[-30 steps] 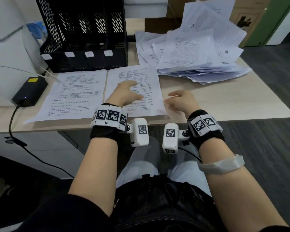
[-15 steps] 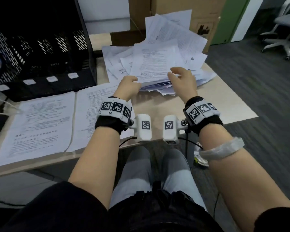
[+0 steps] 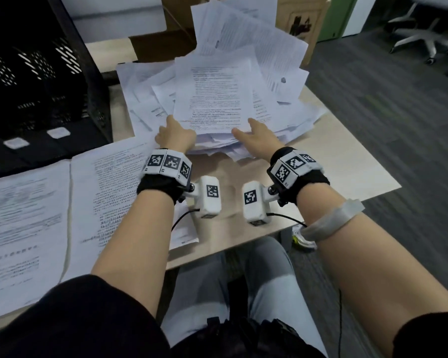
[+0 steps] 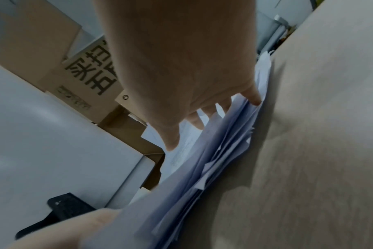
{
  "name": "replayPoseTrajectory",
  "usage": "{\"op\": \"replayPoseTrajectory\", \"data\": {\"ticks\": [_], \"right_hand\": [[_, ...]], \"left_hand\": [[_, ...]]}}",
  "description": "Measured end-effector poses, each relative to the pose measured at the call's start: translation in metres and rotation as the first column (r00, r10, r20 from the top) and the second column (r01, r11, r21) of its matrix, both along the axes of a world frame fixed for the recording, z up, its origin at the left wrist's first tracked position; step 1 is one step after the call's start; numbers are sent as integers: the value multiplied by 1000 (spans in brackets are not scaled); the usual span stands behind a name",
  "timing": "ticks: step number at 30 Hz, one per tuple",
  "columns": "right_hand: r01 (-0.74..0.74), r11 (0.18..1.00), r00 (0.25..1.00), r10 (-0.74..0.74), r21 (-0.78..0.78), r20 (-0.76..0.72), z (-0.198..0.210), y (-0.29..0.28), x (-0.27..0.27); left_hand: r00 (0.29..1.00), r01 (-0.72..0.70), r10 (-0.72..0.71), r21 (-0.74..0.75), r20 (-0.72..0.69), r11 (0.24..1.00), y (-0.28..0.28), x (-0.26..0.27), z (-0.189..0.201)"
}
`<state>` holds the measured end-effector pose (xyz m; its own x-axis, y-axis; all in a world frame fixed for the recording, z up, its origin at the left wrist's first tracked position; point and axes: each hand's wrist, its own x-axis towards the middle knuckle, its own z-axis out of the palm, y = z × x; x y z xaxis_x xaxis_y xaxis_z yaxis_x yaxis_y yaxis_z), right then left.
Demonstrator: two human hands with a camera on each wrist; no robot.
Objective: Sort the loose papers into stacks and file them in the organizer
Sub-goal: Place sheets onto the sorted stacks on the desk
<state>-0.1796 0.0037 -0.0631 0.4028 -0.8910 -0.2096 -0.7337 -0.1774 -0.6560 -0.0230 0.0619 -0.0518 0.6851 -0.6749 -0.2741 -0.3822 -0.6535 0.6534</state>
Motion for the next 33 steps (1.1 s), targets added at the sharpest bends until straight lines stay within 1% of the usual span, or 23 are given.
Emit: {"op": "replayPoseTrajectory", "data": {"ticks": [3, 5, 8, 14, 18, 23, 27, 33], "right_hand": [[25, 999, 999, -24, 46, -23, -17, -9, -1], [37, 998, 996, -32, 59, -88, -27, -13, -2], [19, 999, 981, -10, 46, -193, -33, -16, -4], [4, 999, 971, 7, 45, -240, -40, -27, -13], [25, 999, 967, -15, 37, -256, -41, -34, -19], [47, 998, 969, -34, 48, -247, -43, -42, -29], [76, 997, 969, -68, 24, -235, -44, -44, -31], [124, 992, 971, -119, 11, -210, -45, -42, -31]], "left_hand": [[1000, -3, 1, 89, 21, 996, -8, 1, -9], [999, -8, 3, 125, 39, 992, -12, 1, -13], [998, -35, 27, 131, 60, 991, -15, 2, -17], [997, -26, 15, 138, 79, 990, -20, -3, -21], [998, -19, 13, 88, 68, 996, -22, -6, -24], [998, -59, 58, -70, -21, 996, -25, -14, -24], [998, -63, 63, -173, -5, 983, -27, -14, -20], [994, 30, -13, -157, 109, 987, -24, -11, -18]]}}
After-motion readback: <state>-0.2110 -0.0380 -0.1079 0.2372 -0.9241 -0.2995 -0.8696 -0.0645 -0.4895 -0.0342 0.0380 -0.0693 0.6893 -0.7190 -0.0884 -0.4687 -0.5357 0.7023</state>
